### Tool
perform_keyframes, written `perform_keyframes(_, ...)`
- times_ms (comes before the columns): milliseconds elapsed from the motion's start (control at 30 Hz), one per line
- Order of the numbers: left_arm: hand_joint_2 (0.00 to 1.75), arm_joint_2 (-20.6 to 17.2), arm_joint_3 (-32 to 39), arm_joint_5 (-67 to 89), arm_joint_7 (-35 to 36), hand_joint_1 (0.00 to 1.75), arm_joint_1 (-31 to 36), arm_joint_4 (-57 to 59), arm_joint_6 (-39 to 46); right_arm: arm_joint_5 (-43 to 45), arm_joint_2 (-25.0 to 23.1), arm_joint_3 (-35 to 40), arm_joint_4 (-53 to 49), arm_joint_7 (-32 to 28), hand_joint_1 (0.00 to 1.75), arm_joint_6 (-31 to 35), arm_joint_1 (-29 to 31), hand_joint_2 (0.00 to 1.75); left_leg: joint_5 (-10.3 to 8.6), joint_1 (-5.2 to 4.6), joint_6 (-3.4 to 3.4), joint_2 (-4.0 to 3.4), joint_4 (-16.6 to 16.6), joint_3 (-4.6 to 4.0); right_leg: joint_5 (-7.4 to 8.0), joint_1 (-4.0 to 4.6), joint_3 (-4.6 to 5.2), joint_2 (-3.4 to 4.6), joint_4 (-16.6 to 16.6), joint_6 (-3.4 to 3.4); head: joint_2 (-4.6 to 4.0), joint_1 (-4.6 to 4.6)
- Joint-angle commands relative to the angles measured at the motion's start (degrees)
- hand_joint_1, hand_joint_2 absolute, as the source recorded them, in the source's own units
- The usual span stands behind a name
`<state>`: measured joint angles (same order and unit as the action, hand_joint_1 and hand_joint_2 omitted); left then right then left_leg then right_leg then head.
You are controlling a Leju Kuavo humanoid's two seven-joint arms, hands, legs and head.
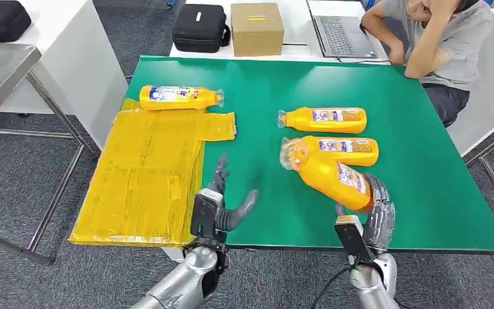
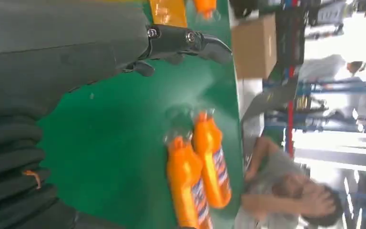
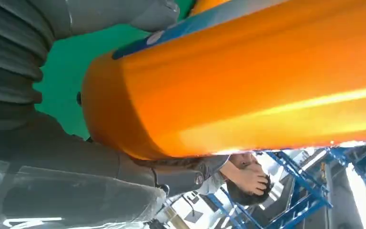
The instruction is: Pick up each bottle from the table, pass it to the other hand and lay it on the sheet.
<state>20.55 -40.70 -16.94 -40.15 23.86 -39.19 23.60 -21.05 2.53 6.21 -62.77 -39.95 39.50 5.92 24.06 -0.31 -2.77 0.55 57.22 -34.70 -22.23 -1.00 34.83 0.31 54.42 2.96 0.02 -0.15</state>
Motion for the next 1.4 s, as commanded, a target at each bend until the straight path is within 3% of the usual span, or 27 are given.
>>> perform_keyframes(33, 1.75, -0.5, -4.4, -0.6, 0.2, 0.0, 3.1, 5.5, -0.1, 0.5, -2.2, -0.5, -0.3, 0.0, 1.75, 0.5, 1.9, 1.75, 0.1, 0.03, 0.13, -0.12, 0.0, 0.2, -0.08, 0.04, -0.16, 0.07, 0.0, -0.12, 0.0, 0.0)
perform_keyframes(400, 1.75, -0.5, -10.1, -2.8, 0.2, 0.0, 2.7, 4.3, 0.9, 3.5, -4.1, 4.0, 2.2, 0.0, 1.75, 0.5, 5.3, 1.75, 0.18, 0.05, 0.17, -0.29, 0.0, 0.26, -0.11, 0.06, -0.18, 0.22, 0.1, -0.15, 0.0, 0.0)
perform_keyframes(767, 1.75, -0.5, -17.1, -8.6, 1.5, 0.0, 3.1, 1.2, -8.5, 6.9, -5.4, 10.9, 6.2, 0.0, 1.75, 0.5, 8.3, 1.75, 0.15, 0.05, 0.15, -0.24, 0.0, 0.24, -0.09, 0.06, -0.16, 0.17, 0.0, -0.13, 0.0, -0.02)
perform_keyframes(1100, 1.75, -0.5, -20.2, -10.7, 2.1, 0.0, 4.7, 0.3, -6.2, 8.0, -6.3, 14.4, 8.2, 0.0, 1.75, 0.5, 9.5, 1.75, 0.19, 0.06, 0.2, -0.16, 0.0, 0.31, -0.17, 0.07, -0.25, 0.08, 0.1, -0.17, 0.0, 0.0)
perform_keyframes(1333, 1.75, -0.5, -21.0, -14.5, 0.6, 0.0, 7.3, 0.9, 0.3, 8.0, -8.0, 19.1, 11.5, 0.0, 1.75, 0.5, 10.2, 1.75, 0.03, 0.05, 0.09, -0.1, 0.0, 0.02, -0.01, 0.06, 0.01, 0.06, 0.0, -0.08, 0.0, 0.0)
perform_keyframes(1400, 1.75, -0.5, -20.7, -15.0, 0.2, 0.0, 7.7, 1.3, 3.0, 7.8, -8.3, 19.9, 11.5, 0.0, 1.75, 0.5, 9.9, 1.75, 0.2, 0.09, 0.22, -0.19, 0.0, 0.32, -0.18, 0.1, -0.24, 0.1, 0.1, -0.2, -0.02, -0.02)
